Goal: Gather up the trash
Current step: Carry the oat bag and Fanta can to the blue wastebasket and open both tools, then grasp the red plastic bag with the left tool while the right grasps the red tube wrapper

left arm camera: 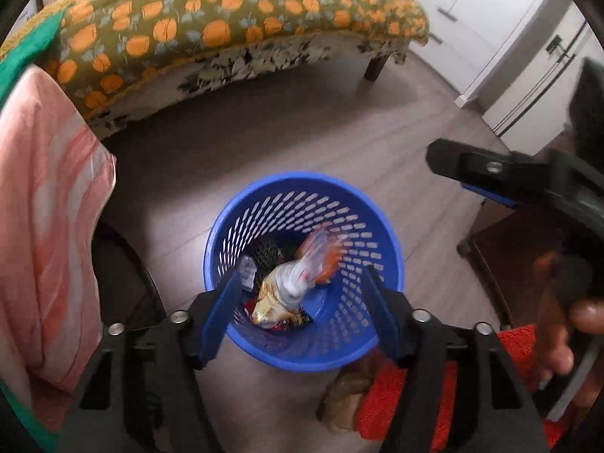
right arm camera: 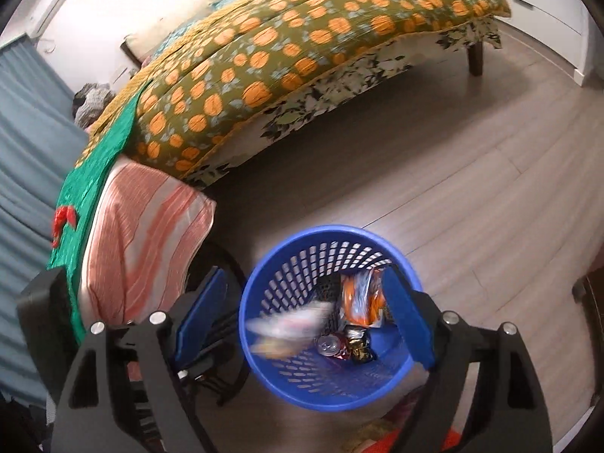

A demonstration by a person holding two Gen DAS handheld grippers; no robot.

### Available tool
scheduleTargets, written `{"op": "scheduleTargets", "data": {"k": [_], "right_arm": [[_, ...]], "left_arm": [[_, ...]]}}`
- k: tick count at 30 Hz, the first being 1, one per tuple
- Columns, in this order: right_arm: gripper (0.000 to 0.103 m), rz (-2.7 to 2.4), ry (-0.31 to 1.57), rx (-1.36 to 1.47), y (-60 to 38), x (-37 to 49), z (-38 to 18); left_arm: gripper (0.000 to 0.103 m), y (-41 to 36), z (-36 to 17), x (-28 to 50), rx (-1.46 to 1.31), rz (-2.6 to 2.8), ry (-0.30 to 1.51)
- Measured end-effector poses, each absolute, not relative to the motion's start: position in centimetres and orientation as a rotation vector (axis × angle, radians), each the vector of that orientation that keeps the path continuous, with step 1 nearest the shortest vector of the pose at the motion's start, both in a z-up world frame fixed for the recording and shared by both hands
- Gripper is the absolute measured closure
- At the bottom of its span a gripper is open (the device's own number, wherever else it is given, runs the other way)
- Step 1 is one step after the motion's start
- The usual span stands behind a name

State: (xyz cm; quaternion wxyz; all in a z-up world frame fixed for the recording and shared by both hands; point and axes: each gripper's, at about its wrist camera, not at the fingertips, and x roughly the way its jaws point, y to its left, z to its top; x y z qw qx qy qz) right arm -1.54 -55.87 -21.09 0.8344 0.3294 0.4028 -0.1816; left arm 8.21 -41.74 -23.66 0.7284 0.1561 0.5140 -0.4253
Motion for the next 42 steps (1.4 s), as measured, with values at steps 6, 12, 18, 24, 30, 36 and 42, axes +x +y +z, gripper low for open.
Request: {"op": "scheduleTargets", "data": {"k": [6, 12, 18, 24, 30, 36, 42], "right_arm": [[0.019, -0.432, 0.832, 0.585, -54.7, -1.3, -20.1], [0.014, -0.394, 0.756, 0.375, -50.4, -0.2, -17.9], [0.013, -0.286, 0.743, 0.235, -44.6, 2.0, -16.8], [0.013, -0.157, 0.735, 0.128, -36.9, 5.1, -14.6], [0.013, -0.055, 0.789, 0.040, -29.9, 10.3, -13.8], [0.013, -0.012, 0.894, -0.024, -24.4, 16.9, -14.9], [0.013, 0.164, 0.922, -0.101, -17.7, 22.2, -16.4]], "left_arm": [[0.014, -37.4, -17.5, 6.5, 0.332, -0.934, 0.970], [0.012, -29.3, -12.0, 6.8, 0.269, -0.806, 0.854], [0.011, -22.7, -9.5, 8.1, 0.231, -0.671, 0.784], [0.009, -17.6, -8.4, 9.6, 0.221, -0.588, 0.749], [0.008, -13.3, -9.4, 11.8, 0.188, -0.541, 0.788], [0.007, -6.5, -11.9, 16.0, 0.148, -0.513, 0.902], [0.006, 0.5, -12.0, 21.8, 0.167, -0.449, 0.896]]}}
